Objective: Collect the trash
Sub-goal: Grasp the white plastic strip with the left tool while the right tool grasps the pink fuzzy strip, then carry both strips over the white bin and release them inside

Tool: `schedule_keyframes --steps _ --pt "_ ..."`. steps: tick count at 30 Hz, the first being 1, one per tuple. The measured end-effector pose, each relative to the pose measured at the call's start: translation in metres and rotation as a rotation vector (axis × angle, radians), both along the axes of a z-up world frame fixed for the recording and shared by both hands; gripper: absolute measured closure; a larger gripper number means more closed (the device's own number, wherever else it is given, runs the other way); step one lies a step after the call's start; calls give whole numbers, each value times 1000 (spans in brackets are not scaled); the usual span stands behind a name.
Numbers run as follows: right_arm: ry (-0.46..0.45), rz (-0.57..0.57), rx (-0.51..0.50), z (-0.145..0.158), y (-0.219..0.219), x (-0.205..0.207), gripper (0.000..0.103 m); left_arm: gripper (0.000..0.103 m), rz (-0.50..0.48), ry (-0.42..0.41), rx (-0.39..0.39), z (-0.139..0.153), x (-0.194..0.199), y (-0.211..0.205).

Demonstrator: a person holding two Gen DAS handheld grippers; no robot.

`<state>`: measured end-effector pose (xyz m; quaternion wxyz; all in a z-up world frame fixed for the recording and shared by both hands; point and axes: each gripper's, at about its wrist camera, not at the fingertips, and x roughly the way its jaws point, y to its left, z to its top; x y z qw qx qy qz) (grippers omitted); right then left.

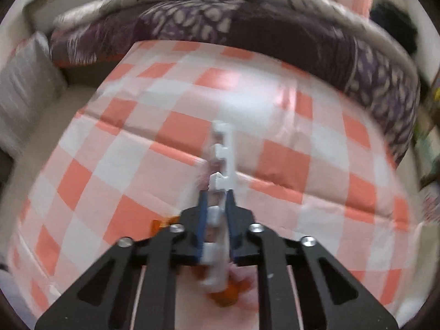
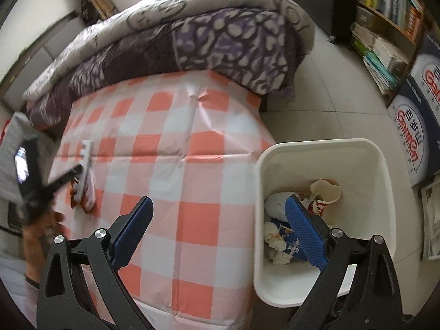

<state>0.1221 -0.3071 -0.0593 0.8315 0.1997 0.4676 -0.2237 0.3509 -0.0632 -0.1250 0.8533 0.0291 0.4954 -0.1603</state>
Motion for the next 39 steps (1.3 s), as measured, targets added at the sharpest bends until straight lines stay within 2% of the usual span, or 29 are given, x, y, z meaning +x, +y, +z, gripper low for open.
schedule_keyframes --steps 4,5,9,15,18,19,20,21,26,29,30,31,32,33,35,39 --pt "1 54 -27 -6 21 14 10 94 89 26 -220 24 11 60" --pt "3 73 -40 -8 28 18 10 94 106 22 -246 29 11 71" --pt "14 195 -83 -17 68 42 10 94 174 -32 -281 50 4 110" --pt "31 399 -112 -36 131 98 14 94 231 -84 -280 67 -3 149" --pt "61 561 -289 -49 166 132 26 94 251 -85 -306 69 -3 168" --pt "71 620 -348 -54 175 141 33 94 255 -85 -313 70 -3 173" --pt "82 658 -391 -59 182 146 38 94 260 -84 -322 71 -2 177" --pt "102 689 -408 -65 186 153 38 94 264 -82 -334 71 -2 181" --pt "162 787 -381 -91 197 172 37 94 273 -83 -356 72 0 192" --pt "140 799 -355 -95 201 182 37 94 274 -81 -356 70 0 193" --pt "136 788 -316 -95 200 190 38 94 274 -77 -354 69 1 193" --pt "132 783 -290 -96 201 194 49 94 274 -75 -353 67 1 193" --pt "125 780 -267 -96 202 197 71 94 275 -72 -352 66 1 193" --pt "118 772 -253 -94 202 200 77 94 276 -68 -350 64 1 192" --pt "114 729 -228 -90 201 202 81 94 276 -65 -348 63 1 192" --pt "7 636 -203 -57 194 197 81 94 280 -88 -342 69 -2 189"
